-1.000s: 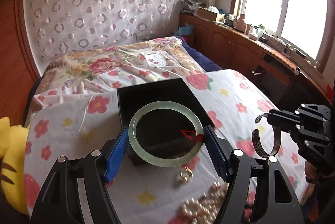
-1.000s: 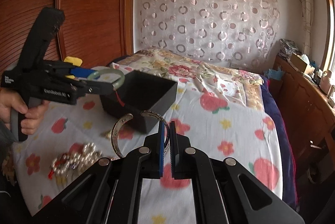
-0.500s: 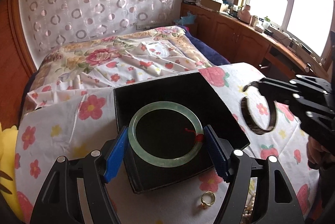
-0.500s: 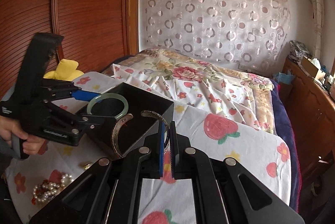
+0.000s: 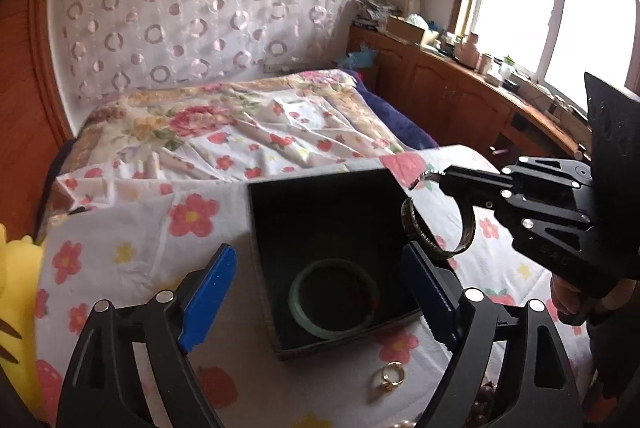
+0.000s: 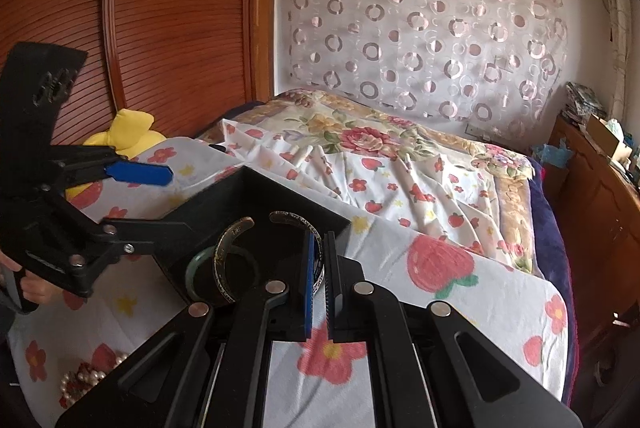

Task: Organize jewelry
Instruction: 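Lower the jade bangle into the box with the left tool while the right drops the silver bangle, then grasp the brown bead bracelet with the right tool while the left tool reaches the pearl necklace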

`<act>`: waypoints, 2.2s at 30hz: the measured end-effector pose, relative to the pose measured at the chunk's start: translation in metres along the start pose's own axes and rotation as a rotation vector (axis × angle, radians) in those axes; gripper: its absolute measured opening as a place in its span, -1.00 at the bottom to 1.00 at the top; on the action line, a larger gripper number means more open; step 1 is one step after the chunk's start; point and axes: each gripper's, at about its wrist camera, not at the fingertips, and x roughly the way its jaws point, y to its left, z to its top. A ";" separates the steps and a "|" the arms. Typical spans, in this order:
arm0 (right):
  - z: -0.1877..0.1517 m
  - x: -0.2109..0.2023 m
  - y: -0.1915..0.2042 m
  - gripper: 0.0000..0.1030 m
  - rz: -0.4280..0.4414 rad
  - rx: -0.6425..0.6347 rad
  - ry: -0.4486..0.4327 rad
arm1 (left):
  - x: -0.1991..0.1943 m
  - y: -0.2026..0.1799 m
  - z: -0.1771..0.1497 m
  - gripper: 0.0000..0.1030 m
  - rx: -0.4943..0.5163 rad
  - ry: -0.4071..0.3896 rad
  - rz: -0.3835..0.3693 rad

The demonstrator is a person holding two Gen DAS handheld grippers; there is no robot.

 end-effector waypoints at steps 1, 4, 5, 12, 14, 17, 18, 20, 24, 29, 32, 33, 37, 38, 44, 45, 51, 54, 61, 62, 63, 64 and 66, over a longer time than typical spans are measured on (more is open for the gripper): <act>0.002 0.003 0.002 -0.89 0.008 -0.003 0.001 | -0.003 0.003 0.000 0.66 -0.004 -0.008 0.011; 0.008 0.014 0.008 -0.89 0.025 -0.018 0.012 | -0.011 0.013 -0.002 0.67 -0.020 -0.015 0.033; 0.009 0.018 0.011 -0.89 0.021 -0.030 0.016 | -0.013 0.017 -0.004 0.67 -0.028 -0.014 0.047; 0.008 0.043 0.023 -0.88 -0.022 -0.083 0.056 | -0.022 0.039 -0.019 0.67 -0.070 0.001 0.097; 0.009 0.046 0.023 -0.88 -0.023 -0.077 0.063 | -0.023 0.041 -0.023 0.67 -0.077 0.006 0.104; 0.009 0.048 0.023 -0.86 -0.030 -0.080 0.068 | -0.025 0.042 -0.029 0.67 -0.075 0.009 0.122; 0.009 0.048 0.024 -0.86 -0.030 -0.081 0.069 | -0.026 0.041 -0.030 0.67 -0.076 0.011 0.122; 0.009 0.048 0.024 -0.84 -0.033 -0.086 0.070 | -0.028 0.040 -0.033 0.68 -0.077 0.012 0.121; 0.011 0.044 0.020 -0.84 -0.054 -0.099 0.050 | -0.030 0.041 -0.034 0.69 -0.079 0.011 0.120; 0.011 0.023 0.014 -0.84 -0.065 -0.073 0.022 | -0.037 0.039 -0.041 0.70 -0.090 0.012 0.123; -0.001 -0.005 0.017 -0.84 -0.049 -0.035 -0.001 | -0.045 0.034 -0.055 0.70 -0.095 0.015 0.121; -0.005 -0.013 0.019 -0.84 -0.043 -0.025 0.002 | -0.048 0.032 -0.061 0.71 -0.097 0.017 0.120; -0.038 -0.048 0.029 -0.84 -0.012 0.004 0.036 | -0.060 0.023 -0.086 0.71 -0.114 0.033 0.113; -0.048 -0.056 0.032 -0.84 -0.003 0.015 0.049 | -0.064 0.021 -0.092 0.71 -0.116 0.036 0.114; -0.094 -0.088 0.065 -0.72 0.032 0.032 0.098 | -0.080 0.005 -0.120 0.71 -0.120 0.042 0.107; -0.099 -0.090 0.070 -0.51 0.037 0.033 0.104 | -0.083 0.002 -0.125 0.71 -0.117 0.043 0.105; -0.124 -0.097 0.099 -0.36 0.080 0.040 0.131 | -0.098 -0.009 -0.149 0.72 -0.109 0.042 0.105; -0.131 -0.097 0.108 -0.36 0.074 0.027 0.152 | -0.105 -0.012 -0.160 0.72 -0.111 0.047 0.105; -0.141 -0.092 0.109 -0.71 0.055 0.044 0.179 | -0.118 -0.023 -0.180 0.72 -0.113 0.054 0.094; -0.142 -0.091 0.107 -0.70 0.058 0.052 0.179 | -0.119 -0.023 -0.181 0.72 -0.114 0.058 0.091; -0.142 -0.092 0.107 -0.71 0.070 0.057 0.177 | -0.119 -0.025 -0.183 0.72 -0.116 0.063 0.089; -0.142 -0.093 0.107 -0.71 0.085 0.059 0.167 | -0.119 -0.025 -0.184 0.72 -0.116 0.066 0.086; -0.140 -0.103 0.107 -0.71 0.080 0.052 0.129 | -0.119 -0.028 -0.187 0.72 -0.117 0.073 0.074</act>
